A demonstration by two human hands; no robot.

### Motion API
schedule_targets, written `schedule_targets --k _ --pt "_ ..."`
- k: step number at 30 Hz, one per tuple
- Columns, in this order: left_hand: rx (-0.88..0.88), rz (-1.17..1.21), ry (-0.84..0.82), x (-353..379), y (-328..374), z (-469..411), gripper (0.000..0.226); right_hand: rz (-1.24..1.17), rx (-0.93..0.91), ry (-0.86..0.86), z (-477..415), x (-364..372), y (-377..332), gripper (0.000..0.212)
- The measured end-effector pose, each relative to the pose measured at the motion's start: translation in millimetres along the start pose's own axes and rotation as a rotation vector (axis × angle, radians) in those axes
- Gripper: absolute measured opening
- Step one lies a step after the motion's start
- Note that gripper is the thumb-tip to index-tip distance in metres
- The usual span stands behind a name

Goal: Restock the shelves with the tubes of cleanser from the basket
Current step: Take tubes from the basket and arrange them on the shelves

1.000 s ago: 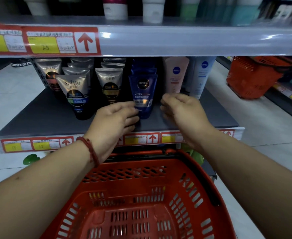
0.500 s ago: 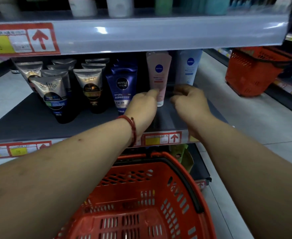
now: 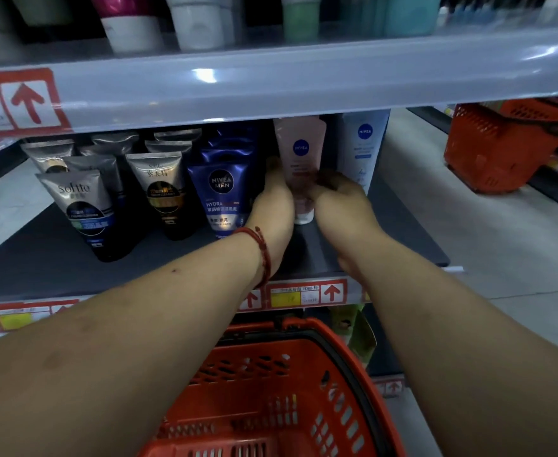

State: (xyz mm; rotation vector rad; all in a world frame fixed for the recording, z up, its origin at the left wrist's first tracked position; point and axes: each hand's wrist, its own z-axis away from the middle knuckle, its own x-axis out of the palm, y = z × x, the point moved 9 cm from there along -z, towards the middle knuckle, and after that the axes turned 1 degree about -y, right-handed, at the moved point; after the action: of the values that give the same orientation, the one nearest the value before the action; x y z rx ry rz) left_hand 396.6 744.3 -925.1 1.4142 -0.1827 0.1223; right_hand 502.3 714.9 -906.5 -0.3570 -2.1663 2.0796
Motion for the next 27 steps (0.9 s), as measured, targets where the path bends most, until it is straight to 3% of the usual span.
schedule_targets --k 6,8,10,14,16,21,27 --pt "-0.048 -0.081 -0.111 19.6 -10.2 1.6 0.055 -0.199 0.105 0.138 0.1 -38.1 11.4 0.038" --pt "-0.097 -0.114 -0.185 36.2 -15.5 9.1 0.065 -0.249 0.126 0.165 4.8 -57.7 15.7 0.043" --pt "-0.145 -0.104 -0.26 54.3 -23.4 14.3 0.079 -0.258 0.134 0.181 10.5 -75.0 18.1 0.043" --pt "-0.177 -0.081 -0.332 76.6 -26.3 28.3 0.082 -0.321 0.125 0.17 17.2 -91.7 18.9 0.036" --pt "-0.187 -0.07 -0.285 69.5 -26.7 24.7 0.081 -0.299 0.119 0.194 20.3 -96.1 20.1 0.036" --pt "-0.149 -0.058 -0.119 18.9 -23.1 2.0 0.072 -0.082 0.032 0.436 31.6 -109.2 5.7 0.043" --pt "-0.016 -0.123 -0.011 -13.5 -10.9 -16.9 0.062 -0.163 0.077 0.146 23.5 -45.5 12.9 0.04"
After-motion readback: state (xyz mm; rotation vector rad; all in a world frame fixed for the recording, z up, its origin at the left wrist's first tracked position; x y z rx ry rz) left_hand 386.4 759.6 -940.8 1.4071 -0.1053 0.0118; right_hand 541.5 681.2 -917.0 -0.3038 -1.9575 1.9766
